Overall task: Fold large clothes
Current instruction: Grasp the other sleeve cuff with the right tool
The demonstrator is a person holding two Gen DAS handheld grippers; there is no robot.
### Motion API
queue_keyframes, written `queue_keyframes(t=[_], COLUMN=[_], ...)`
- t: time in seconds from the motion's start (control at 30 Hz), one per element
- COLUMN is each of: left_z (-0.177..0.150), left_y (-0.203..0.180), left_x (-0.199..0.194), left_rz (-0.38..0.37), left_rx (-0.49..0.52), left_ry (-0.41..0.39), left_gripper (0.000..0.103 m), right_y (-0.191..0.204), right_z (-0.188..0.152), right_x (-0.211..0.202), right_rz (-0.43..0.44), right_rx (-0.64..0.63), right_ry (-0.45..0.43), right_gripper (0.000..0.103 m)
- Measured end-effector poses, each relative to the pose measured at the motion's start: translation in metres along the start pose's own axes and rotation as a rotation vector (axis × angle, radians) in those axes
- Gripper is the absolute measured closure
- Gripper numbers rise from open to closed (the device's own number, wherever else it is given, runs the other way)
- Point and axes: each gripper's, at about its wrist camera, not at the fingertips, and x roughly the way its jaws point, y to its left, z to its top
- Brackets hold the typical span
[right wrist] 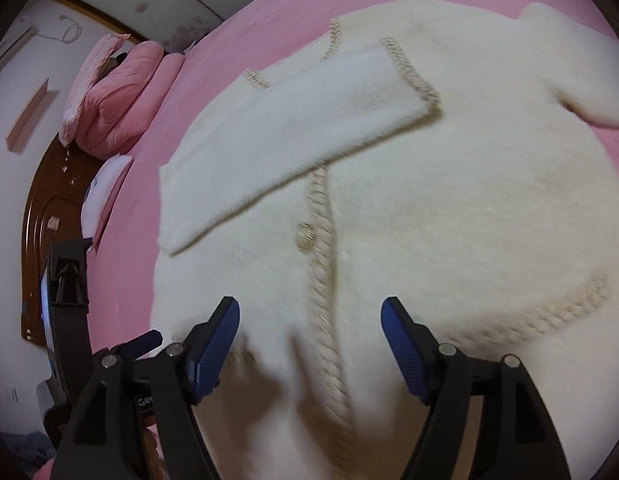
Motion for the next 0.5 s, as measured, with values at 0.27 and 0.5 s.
queue_keyframes(t=[0.27,0.5], left_z=[-0.037,-0.032], left_y=[-0.113,-0.232], left_x=[-0.035,-0.049], left_rz=[-0.021,-0.062], left_rx=[0.125,0.302], left_ry=[0.046,0.066], left_gripper=[0.001,0.001], right_y=[-0.126,-0.248], right_z=[-0.014,-0.01], right_x=[-0.084,-0.134], right_rz=[-0.071,-0.175], right_rx=[0.08,0.225], right_ry=[-0.004,-0.044], right_gripper=[0.028,0.027])
